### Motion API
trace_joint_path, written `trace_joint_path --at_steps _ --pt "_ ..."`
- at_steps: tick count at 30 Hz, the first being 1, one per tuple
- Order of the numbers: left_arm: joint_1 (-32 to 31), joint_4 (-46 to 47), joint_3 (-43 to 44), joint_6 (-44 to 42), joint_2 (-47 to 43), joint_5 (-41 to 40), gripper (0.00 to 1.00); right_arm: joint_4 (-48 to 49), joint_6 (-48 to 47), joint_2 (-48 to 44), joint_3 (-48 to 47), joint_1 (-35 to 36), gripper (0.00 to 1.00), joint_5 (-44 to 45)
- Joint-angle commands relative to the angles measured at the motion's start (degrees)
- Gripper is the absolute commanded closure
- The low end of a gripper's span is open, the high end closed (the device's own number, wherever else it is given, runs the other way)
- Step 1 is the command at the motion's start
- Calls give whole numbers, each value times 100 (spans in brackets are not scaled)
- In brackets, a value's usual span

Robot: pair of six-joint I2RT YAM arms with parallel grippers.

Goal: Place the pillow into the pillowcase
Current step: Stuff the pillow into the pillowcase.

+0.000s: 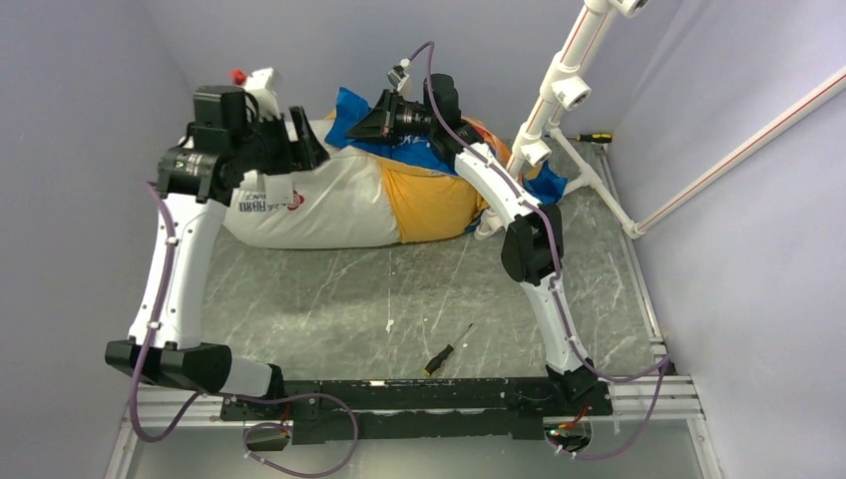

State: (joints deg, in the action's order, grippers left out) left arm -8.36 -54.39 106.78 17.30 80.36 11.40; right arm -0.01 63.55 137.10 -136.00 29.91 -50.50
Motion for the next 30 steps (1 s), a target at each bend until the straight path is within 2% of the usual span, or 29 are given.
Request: trace_joint_path --at_steps 1,5,10,13,17,22,24,26,28,30 --pt "-73 203 -933 283 103 2253 24 -29 134 229 -219 -205 100 -137" --pt "-251 1315 -1646 601 177 2731 25 325 487 385 -204 -290 100 -424" --pt "-660 2234 -1741 698 534 3360 25 497 908 691 -331 -370 100 -839" --pt "-771 2594 -1932 934 777 3400 27 616 969 649 -207 -409 100 -831" --pt "-773 3642 -2462 1389 1014 3480 31 752 1115 665 -251 -458 100 -843" --pt "-759 3850 -2366 1347 1461 2980 25 877 1283 614 -269 -508 100 -882" --pt "-746 4489 -2349 1529 1620 3280 29 959 1373 567 -267 -516 100 -891" --pt "-746 5114 -2278 1811 1774 3669 37 1054 1521 549 -289 -531 100 -914" --pt "-755 5386 -2092 2035 1897 3895 47 1194 1662 531 -303 -543 100 -913" --pt "-755 5567 -1904 2126 1927 4048 49 1312 1819 520 -334 -567 100 -909"
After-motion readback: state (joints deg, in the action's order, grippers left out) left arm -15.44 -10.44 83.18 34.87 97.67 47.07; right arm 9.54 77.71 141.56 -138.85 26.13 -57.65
